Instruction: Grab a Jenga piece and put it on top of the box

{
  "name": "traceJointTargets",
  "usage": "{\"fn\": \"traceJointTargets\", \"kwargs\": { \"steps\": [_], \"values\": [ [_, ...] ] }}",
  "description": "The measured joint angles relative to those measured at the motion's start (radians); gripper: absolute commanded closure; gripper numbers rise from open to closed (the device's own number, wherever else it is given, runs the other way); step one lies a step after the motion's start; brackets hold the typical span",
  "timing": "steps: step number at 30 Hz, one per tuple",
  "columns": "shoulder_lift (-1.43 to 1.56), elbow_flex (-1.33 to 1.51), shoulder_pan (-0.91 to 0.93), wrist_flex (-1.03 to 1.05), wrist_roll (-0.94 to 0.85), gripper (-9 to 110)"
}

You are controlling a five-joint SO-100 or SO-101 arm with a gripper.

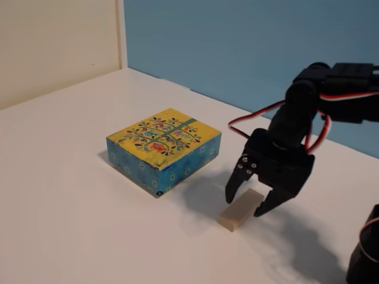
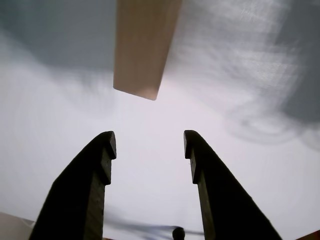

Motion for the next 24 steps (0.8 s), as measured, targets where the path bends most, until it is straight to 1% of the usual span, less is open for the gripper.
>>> {"fn": "traceJointTargets", "kwargs": {
  "steps": [14,24],
  "values": [
    [0.0,0.021,-0.006,-0.044,0.002,82],
    [0.0,0.067,-0.009,-0.12,0.008,81]
  ]
}}
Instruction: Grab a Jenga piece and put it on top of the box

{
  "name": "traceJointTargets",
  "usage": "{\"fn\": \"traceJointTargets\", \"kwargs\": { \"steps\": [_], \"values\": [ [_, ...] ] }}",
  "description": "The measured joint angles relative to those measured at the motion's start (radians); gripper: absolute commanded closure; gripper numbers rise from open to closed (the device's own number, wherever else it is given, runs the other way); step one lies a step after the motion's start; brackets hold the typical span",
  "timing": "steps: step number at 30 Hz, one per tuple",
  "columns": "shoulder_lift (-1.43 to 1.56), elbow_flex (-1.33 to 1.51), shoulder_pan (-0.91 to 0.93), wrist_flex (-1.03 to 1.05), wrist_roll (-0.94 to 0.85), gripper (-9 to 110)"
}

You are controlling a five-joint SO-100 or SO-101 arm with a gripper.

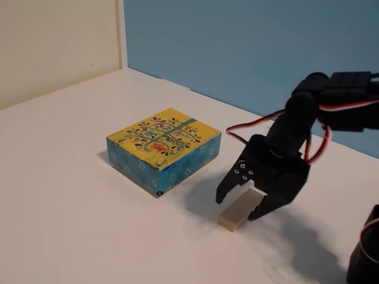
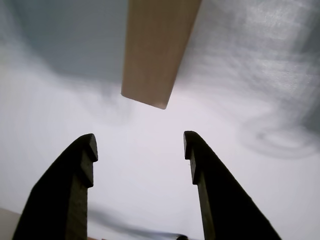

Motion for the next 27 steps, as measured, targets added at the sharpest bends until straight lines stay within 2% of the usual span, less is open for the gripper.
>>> {"fn": "traceJointTargets", "kwargs": {
  "steps": [11,27],
  "values": [
    [-0.026,0.002,-0.003,-0.014,0.003,81],
    [-0.083,0.003,0.087,-0.021,-0.006,81]
  ]
}}
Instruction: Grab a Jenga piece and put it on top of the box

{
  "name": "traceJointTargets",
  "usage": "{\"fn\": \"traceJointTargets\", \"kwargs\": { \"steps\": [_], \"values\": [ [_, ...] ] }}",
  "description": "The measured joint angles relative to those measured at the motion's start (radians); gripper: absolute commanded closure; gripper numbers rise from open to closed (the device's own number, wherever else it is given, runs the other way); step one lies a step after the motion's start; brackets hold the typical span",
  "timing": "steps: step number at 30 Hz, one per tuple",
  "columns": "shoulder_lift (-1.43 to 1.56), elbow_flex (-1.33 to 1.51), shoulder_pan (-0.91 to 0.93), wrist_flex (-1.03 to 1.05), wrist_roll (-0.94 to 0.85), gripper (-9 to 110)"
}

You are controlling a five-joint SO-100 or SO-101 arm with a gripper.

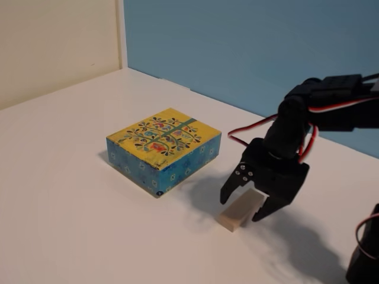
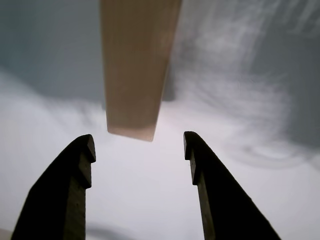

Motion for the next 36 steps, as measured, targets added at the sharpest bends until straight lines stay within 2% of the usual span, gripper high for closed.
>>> {"fn": "traceJointTargets", "kwargs": {
  "steps": [36],
  "values": [
    [-0.144,0.0,0.034,-0.083,0.0,81]
  ]
}}
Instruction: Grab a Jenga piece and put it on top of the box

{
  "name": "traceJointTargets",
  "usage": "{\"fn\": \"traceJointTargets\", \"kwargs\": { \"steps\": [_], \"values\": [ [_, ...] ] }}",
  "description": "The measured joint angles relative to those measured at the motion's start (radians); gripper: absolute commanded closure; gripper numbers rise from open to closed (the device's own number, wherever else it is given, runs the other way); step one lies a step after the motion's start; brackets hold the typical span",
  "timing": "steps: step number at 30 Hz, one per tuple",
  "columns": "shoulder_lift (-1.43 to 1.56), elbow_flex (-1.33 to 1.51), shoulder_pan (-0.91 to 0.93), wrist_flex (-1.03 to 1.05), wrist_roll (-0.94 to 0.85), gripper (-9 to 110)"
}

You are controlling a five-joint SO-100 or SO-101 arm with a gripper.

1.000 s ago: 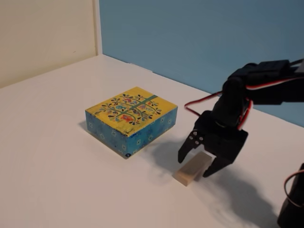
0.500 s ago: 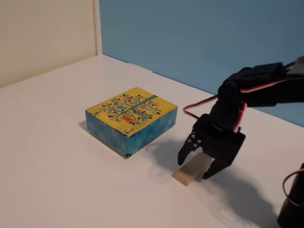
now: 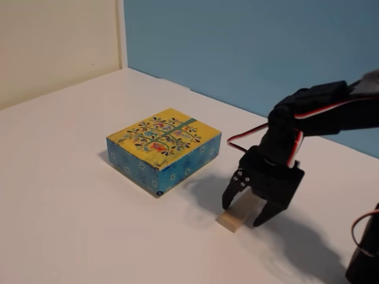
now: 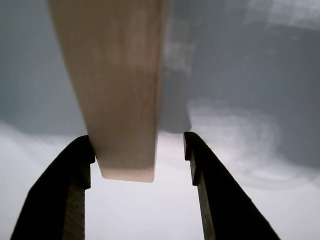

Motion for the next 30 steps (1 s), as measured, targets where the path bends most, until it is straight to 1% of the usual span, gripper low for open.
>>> {"fn": "traceJointTargets", "kwargs": {
  "steps": [25,30],
  "values": [
    [-0.015,0.0,0.009,-0.084,0.003,81],
    [-0.025,0.0,0.038,-0.087,0.003,81]
  ]
}}
